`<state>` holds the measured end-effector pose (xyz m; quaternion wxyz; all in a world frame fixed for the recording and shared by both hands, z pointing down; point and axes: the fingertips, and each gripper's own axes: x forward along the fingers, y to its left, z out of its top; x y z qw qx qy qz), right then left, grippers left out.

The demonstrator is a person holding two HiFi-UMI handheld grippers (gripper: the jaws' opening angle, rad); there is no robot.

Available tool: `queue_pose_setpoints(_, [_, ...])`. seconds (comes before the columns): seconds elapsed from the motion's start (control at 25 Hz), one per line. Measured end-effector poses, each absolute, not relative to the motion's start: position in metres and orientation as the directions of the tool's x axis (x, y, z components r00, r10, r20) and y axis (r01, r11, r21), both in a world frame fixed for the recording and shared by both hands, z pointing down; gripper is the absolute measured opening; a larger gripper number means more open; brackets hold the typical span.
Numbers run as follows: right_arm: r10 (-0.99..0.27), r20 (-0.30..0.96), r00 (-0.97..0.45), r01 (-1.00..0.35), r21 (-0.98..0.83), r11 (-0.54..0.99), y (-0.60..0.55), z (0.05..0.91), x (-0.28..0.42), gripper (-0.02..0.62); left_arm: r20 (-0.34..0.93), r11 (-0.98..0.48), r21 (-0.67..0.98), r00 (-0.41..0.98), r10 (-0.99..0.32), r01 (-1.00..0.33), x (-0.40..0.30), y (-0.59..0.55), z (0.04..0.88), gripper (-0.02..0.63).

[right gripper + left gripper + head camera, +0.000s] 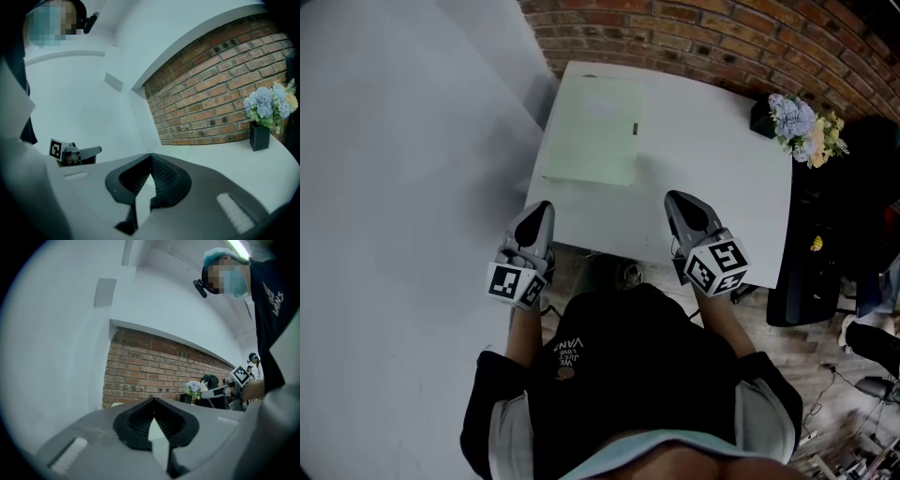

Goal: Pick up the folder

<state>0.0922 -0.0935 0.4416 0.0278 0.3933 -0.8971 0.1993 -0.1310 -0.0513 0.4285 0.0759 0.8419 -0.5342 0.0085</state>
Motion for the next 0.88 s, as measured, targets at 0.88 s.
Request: queue_pose_setpoints(0.88, [-0.754,0.298,-0.586,-0.801,-0.356,0.482,-0.192,0.485,0.048,0.002,0.205,-0.481,0.205,0.518,-0.830,-0.852,-0.176,-0.184,0.474,0.002])
